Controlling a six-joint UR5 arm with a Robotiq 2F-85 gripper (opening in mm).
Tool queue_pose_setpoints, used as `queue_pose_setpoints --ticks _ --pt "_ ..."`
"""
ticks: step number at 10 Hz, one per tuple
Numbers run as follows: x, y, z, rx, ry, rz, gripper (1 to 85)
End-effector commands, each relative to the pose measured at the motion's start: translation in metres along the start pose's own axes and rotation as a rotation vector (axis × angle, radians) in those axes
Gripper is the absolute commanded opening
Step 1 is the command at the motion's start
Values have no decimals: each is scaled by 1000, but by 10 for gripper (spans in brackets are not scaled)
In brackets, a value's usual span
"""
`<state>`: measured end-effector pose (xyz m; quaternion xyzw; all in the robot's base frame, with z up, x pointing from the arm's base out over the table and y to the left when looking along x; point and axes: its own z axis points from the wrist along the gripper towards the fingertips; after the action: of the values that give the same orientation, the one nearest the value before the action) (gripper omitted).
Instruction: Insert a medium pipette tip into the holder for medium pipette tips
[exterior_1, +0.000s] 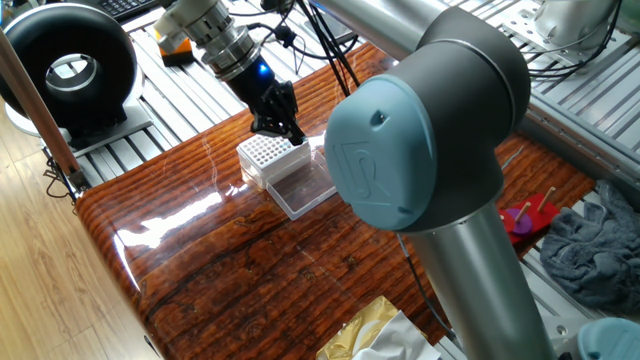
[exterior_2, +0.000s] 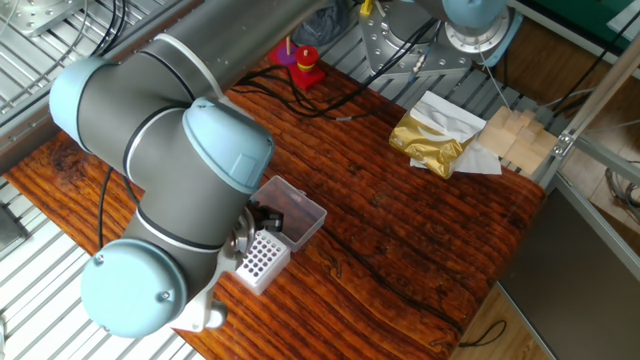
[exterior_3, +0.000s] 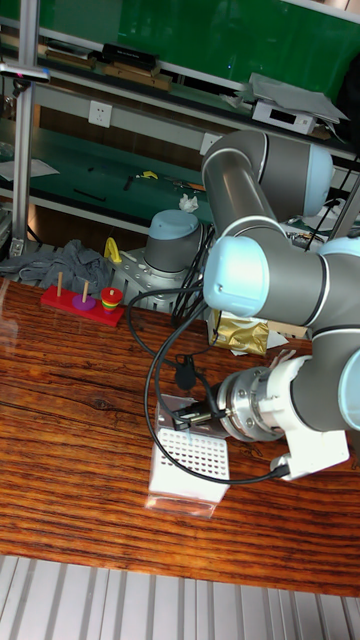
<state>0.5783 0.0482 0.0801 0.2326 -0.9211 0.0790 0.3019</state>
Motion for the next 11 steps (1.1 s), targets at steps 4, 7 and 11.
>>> queue_pose_setpoints --ticks 4,7,11 --pt "-8 -4 -2 15 -39 -21 10" --pt "-9 -6 -3 23 -51 -30 10" --pt "-9 -6 -3 26 -56 -36 37"
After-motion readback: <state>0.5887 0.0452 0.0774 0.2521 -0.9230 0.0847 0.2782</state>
